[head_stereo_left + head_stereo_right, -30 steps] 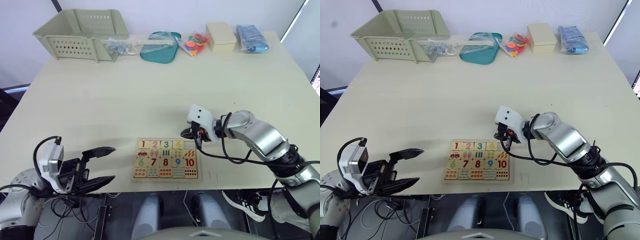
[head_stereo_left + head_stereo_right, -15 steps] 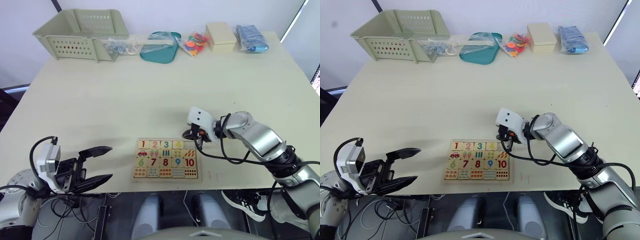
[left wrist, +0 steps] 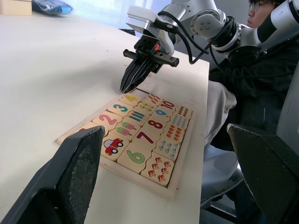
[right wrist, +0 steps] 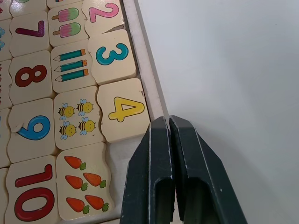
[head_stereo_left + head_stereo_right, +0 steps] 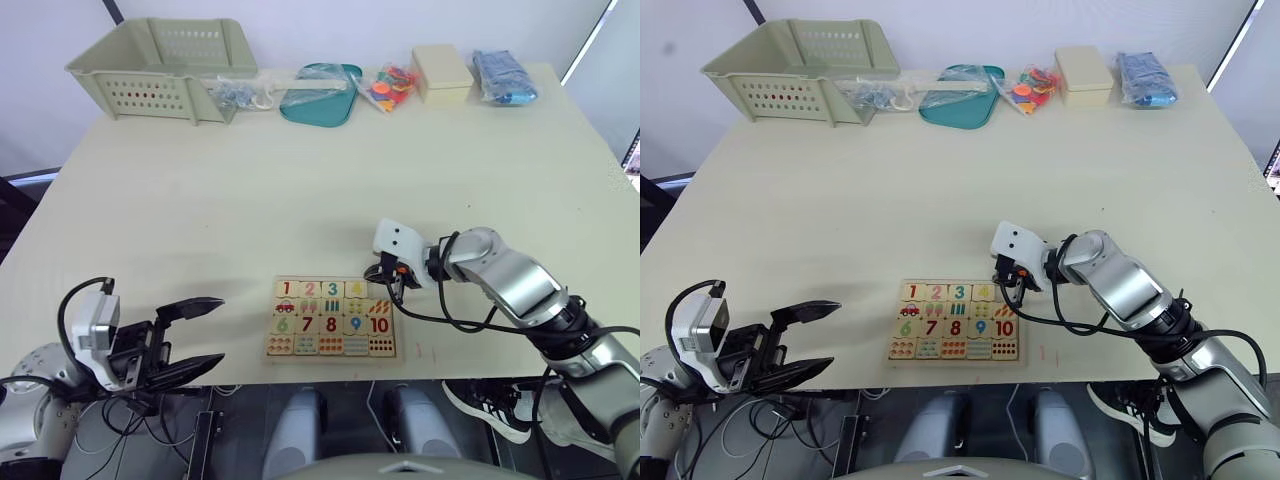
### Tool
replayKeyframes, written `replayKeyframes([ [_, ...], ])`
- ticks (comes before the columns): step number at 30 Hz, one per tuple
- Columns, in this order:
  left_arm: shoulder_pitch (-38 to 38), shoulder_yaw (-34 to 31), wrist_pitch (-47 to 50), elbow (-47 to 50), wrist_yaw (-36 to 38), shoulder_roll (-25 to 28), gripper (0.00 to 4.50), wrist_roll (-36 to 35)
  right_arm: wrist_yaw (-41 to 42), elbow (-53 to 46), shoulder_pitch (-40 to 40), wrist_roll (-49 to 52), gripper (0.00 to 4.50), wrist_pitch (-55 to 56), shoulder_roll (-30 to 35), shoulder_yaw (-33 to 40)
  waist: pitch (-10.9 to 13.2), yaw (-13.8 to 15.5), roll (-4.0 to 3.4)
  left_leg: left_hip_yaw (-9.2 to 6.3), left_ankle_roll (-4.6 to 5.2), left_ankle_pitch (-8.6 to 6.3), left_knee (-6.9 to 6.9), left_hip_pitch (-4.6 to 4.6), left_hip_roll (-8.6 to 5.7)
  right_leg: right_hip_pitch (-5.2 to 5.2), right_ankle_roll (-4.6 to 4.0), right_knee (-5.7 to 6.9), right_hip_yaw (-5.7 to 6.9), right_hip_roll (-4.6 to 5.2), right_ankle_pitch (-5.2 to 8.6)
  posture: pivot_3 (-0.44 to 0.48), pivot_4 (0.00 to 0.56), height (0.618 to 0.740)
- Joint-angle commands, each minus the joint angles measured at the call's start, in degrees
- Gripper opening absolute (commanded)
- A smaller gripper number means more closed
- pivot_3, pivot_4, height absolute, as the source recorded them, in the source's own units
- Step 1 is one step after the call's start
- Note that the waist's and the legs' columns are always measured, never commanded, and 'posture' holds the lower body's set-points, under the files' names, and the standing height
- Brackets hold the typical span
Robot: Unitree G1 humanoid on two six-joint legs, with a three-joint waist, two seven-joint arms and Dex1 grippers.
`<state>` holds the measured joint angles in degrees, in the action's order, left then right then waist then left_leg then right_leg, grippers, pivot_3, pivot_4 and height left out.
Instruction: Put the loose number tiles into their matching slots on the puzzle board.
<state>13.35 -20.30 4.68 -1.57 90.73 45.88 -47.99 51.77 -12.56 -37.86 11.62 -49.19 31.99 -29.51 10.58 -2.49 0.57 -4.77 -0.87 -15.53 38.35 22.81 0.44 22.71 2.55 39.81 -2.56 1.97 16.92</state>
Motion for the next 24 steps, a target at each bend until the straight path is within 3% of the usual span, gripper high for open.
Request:
replayKeyframes([
  [1,0.47,-2.08,0.11,1.76,1.77,0.30,4.50,-0.58,0.58,-1.59,-0.35,-0.37,0.09,0.39,-0.25,-0.29,0.00,0.00,0.00,0.00,0.00,0.00,0.00,0.00,0.00,0.00,0.00,0.00,0.00,0.00,0.00,0.000,0.150,0.740],
  [24,-0.38,-1.97,0.52,1.45,1.77,-0.14,4.50,-0.13,2.16,-2.78,0.13,-1.41,0.09,-0.19,-0.07,-0.28,0.00,0.00,0.00,0.00,0.00,0.00,0.00,0.00,0.00,0.00,0.00,-0.01,0.00,0.00,0.00,0.000,0.150,0.740],
])
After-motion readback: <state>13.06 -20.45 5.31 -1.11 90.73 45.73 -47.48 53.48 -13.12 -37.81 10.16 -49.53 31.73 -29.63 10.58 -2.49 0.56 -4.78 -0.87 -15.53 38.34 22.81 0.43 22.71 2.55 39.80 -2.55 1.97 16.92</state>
